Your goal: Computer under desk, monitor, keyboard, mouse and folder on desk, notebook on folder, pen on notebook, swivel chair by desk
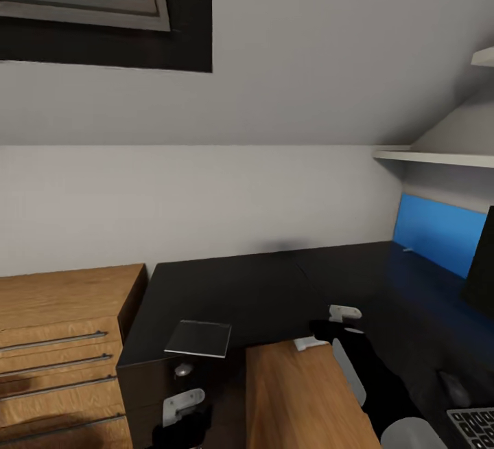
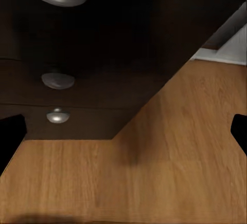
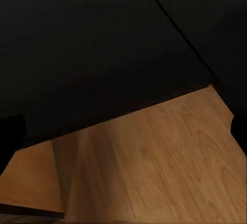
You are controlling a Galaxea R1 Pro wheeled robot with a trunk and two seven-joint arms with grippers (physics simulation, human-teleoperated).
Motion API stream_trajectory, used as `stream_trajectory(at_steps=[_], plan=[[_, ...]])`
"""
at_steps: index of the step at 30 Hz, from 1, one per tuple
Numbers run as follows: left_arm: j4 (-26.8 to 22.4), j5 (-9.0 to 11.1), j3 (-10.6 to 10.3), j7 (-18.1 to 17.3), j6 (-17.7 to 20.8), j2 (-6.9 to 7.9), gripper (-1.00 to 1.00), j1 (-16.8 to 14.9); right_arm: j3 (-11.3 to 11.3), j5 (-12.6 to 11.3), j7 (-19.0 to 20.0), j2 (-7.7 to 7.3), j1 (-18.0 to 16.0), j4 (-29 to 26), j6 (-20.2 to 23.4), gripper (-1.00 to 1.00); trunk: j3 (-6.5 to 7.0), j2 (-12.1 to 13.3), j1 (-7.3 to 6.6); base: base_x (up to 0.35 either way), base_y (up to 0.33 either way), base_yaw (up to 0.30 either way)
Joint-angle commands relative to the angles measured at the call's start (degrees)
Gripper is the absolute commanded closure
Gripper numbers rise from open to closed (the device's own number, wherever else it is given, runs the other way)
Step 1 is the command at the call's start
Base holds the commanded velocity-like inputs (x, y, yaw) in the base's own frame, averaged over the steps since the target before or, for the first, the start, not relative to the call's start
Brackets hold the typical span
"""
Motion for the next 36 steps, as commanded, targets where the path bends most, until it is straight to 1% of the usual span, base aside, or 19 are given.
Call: stream_trajectory(at_steps=[1,2,3,7,8,10,11,14,15,18,20,21,27,29,30,31,33,34,36], plan=[[0.7,0.5,-0.2,0.4,-0.9,0.09,-1.00,0.2,0.4,-0.6,-0.8,0.23,0.1,-0.1,0.2,-1.00,-0.05,0.0,0.00,0.000,0.000,0.274],[1.5,0.5,-0.3,0.4,-2.0,0.15,-1.00,0.3,0.6,-0.6,-1.1,0.51,0.3,-0.1,0.2,-1.00,-0.05,0.0,0.00,0.000,0.000,0.274],[3.2,0.5,-0.3,0.3,-4.4,0.27,-1.00,0.5,1.1,-0.6,-1.7,1.11,0.9,-0.3,0.1,-1.00,-0.05,0.0,0.00,0.000,0.000,0.274],[6.4,0.4,-0.4,0.2,-8.6,0.64,-1.00,0.7,2.7,-0.6,-3.4,2.51,2.2,-0.7,-0.2,-1.00,-0.05,0.0,0.00,0.000,0.000,0.275],[7.8,0.5,-0.5,0.2,-10.0,0.85,-1.00,0.8,3.9,-0.6,-4.4,3.29,3.1,-0.8,-0.7,-1.00,-0.05,0.0,0.00,0.000,0.000,0.275],[8.9,0.5,-0.5,0.2,-11.0,1.06,-1.00,0.8,5.4,-0.6,-5.4,4.01,3.9,-0.8,-1.7,-1.00,-0.05,0.0,0.00,0.000,0.000,0.275],[9.8,0.5,-0.5,0.2,-11.7,1.38,-1.00,0.9,7.0,-0.6,-6.6,4.54,4.7,-0.8,-3.2,-1.00,-0.05,0.0,0.00,0.000,0.000,0.276],[10.9,0.5,-0.5,0.1,-12.2,1.95,-1.00,1.1,9.5,-0.6,-8.3,5.00,5.8,-0.7,-6.0,-1.00,-0.05,0.0,0.00,0.000,0.000,0.276],[11.5,0.5,-0.5,0.0,-12.4,2.23,-1.00,1.3,10.9,-0.7,-9.4,5.16,6.6,-0.6,-8.0,-1.00,-0.05,0.0,0.00,0.000,0.000,0.276],[12.6,0.5,-0.5,-0.1,-12.7,2.48,-1.00,1.4,12.5,-0.7,-10.5,5.28,7.9,-0.3,-11.0,-1.00,-0.05,0.0,0.00,0.000,0.000,0.276],[13.5,0.5,-0.5,-0.1,-12.8,2.57,-1.00,1.5,13.1,-0.7,-10.9,5.31,9.0,0.2,-12.8,-1.00,-0.05,0.0,0.00,0.000,0.000,0.276],[14.4,0.5,-0.5,-0.2,-12.8,2.63,-1.00,1.5,13.5,-0.6,-11.2,5.29,10.2,0.9,-14.7,-1.00,-0.05,0.0,0.00,0.000,0.000,0.276],[16.2,0.4,-0.6,-0.2,-12.9,2.68,-1.00,1.6,14.0,-0.7,-11.5,5.11,13.3,5.4,-22.0,-1.00,-0.05,0.0,0.00,0.000,0.000,0.271],[16.5,0.5,-0.9,-0.2,-12.9,2.68,-1.00,1.6,14.0,-0.6,-11.5,5.08,14.0,8.7,-25.6,-1.00,-0.05,0.0,0.00,0.000,0.000,0.258],[16.6,0.5,-1.3,-0.1,-12.9,2.67,-1.00,1.6,14.1,-0.6,-11.5,5.10,14.3,11.2,-28.2,-1.00,-0.05,0.0,0.00,0.000,0.000,0.253],[17.2,0.5,-2.1,0.0,-12.9,2.66,-1.00,1.6,14.1,-0.6,-11.5,5.12,14.5,14.9,-32.1,-1.00,-0.05,0.0,0.00,0.000,0.000,0.250],[17.6,0.5,-2.7,0.1,-12.9,2.66,-1.00,1.6,14.1,-0.6,-11.4,5.14,14.6,17.3,-34.5,-1.00,-0.05,0.0,0.00,0.000,0.000,0.249],[17.9,0.5,-3.1,0.1,-12.9,2.65,-1.00,1.6,14.2,-0.6,-11.3,5.17,14.6,19.5,-36.6,-1.00,-0.05,0.0,0.00,0.000,0.000,0.248],[18.1,0.5,-3.4,0.1,-12.9,2.65,-1.00,1.6,14.2,-0.6,-11.3,5.22,14.6,21.6,-38.4,-1.00,-0.05,0.0,0.00,0.000,0.000,0.247]])
